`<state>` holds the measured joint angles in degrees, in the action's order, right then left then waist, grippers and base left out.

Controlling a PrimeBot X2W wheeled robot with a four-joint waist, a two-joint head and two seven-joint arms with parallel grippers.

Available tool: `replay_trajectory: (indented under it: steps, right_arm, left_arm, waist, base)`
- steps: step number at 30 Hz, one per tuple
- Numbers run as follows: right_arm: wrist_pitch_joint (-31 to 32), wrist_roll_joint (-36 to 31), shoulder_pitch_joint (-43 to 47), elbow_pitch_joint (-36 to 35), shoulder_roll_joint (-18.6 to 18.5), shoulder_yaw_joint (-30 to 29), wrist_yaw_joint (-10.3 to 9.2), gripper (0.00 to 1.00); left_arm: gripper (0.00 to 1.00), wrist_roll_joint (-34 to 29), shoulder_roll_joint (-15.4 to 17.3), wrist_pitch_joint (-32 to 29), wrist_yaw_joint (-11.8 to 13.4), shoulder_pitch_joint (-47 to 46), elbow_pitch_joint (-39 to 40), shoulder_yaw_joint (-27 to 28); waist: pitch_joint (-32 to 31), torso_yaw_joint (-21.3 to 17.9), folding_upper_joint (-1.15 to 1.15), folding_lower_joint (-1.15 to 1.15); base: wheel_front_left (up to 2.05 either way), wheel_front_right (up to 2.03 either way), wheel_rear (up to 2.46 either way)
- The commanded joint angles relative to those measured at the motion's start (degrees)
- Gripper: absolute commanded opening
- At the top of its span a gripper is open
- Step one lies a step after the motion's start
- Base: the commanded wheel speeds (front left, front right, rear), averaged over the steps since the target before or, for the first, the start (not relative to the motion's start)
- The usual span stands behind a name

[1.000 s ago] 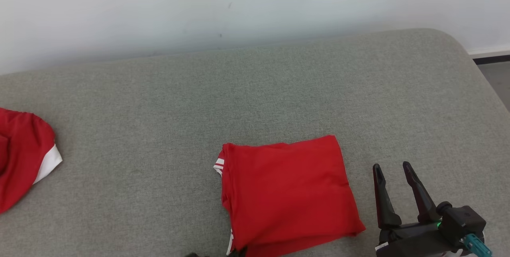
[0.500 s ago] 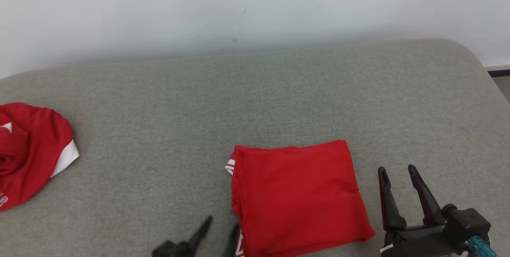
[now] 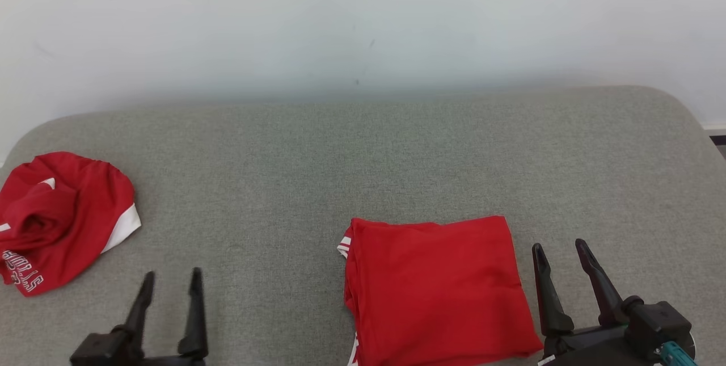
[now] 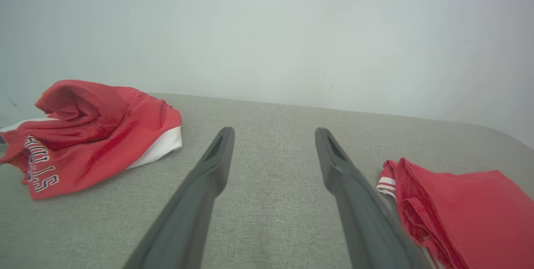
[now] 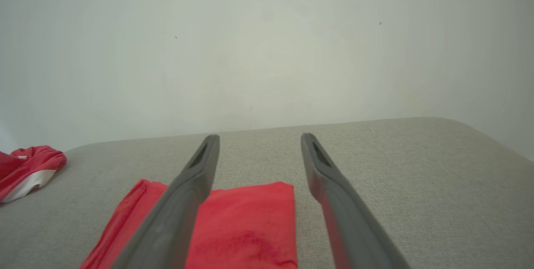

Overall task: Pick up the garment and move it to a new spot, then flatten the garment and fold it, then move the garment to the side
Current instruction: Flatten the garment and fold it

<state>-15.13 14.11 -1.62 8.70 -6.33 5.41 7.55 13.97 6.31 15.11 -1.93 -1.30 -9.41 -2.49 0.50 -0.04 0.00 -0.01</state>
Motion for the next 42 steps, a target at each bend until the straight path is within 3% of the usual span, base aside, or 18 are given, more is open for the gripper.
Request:
replay_trajectory:
  steps: [1, 14, 27, 42]
  right_arm:
    - [0.0, -0.5, 0.7, -0.2, -0.4, 0.1, -0.15, 1.00]
    - [0.0, -1.6, 4.0, 0.6, -1.0, -0.4, -0.15, 1.00]
    - [0.0, -1.1, 4.3, 1.4, -1.1, -0.1, -0.15, 1.00]
    - [0.0, -1.4, 4.4, 1.9, -0.5, 0.1, -0.15, 1.00]
  left_arm:
    - [1.00, -0.6, 0.2, 0.0, 0.4, 0.9, 0.4, 1.3]
    - [1.00, -4.2, -0.3, 0.0, -0.4, 5.0, 0.5, 6.0]
    - [1.00, -5.7, -1.3, 0.0, -1.7, 5.4, 2.3, 6.6]
    - [1.00, -6.2, -1.9, 0.0, -1.6, 6.1, 3.3, 6.8]
  waist:
    - [-0.5, 0.1, 0.00, 0.01]
    - [-1.6, 0.1, 0.00, 0.01]
    - [-1.7, -0.1, 0.00, 0.01]
    - [-1.9, -0.2, 0.00, 0.01]
  base:
    - [0.00, 0.00, 0.00]
    - [0.00, 0.00, 0.00]
    - [0.00, 0.00, 0.00]
    - [0.00, 0.00, 0.00]
